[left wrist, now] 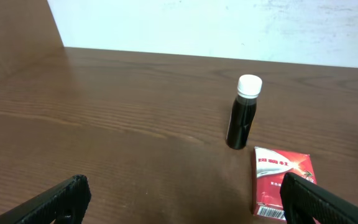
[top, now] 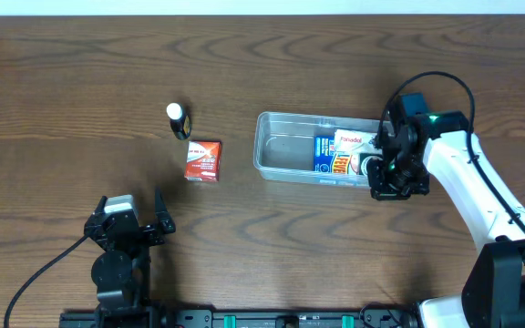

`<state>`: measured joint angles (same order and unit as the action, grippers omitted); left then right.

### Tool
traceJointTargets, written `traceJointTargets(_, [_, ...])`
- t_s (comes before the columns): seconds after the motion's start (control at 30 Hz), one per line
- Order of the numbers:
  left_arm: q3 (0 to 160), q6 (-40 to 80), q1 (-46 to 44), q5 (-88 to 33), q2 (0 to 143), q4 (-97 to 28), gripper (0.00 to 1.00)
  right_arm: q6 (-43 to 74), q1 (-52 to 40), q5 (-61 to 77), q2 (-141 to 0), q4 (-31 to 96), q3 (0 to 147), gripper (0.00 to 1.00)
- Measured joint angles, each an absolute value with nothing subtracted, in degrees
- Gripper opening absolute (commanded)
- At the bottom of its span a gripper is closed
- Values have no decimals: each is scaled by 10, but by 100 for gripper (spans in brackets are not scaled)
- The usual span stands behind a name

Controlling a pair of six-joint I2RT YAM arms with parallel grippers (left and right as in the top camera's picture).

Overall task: Pack container
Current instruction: 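Open right gripper and withdraw it to the right of the container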

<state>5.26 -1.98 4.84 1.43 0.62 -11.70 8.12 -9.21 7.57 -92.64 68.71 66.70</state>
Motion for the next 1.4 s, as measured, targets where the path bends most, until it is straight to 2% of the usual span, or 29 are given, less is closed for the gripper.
traceJointTargets(0.43, [53,-20,48,14,6,-117,98,86,-92,25,-926,588,665,3])
traceJointTargets(0.53, [53,-20,48,14,6,-117,98,86,-92,23,-926,578,665,1])
traceJointTargets(0.97, [53,-20,48,14,6,-117,98,69,-84,69,-926,693,681,1])
traceJointTargets(1.4, [53,-20,48,14,6,-117,98,55,-53,96,-926,700,836,9])
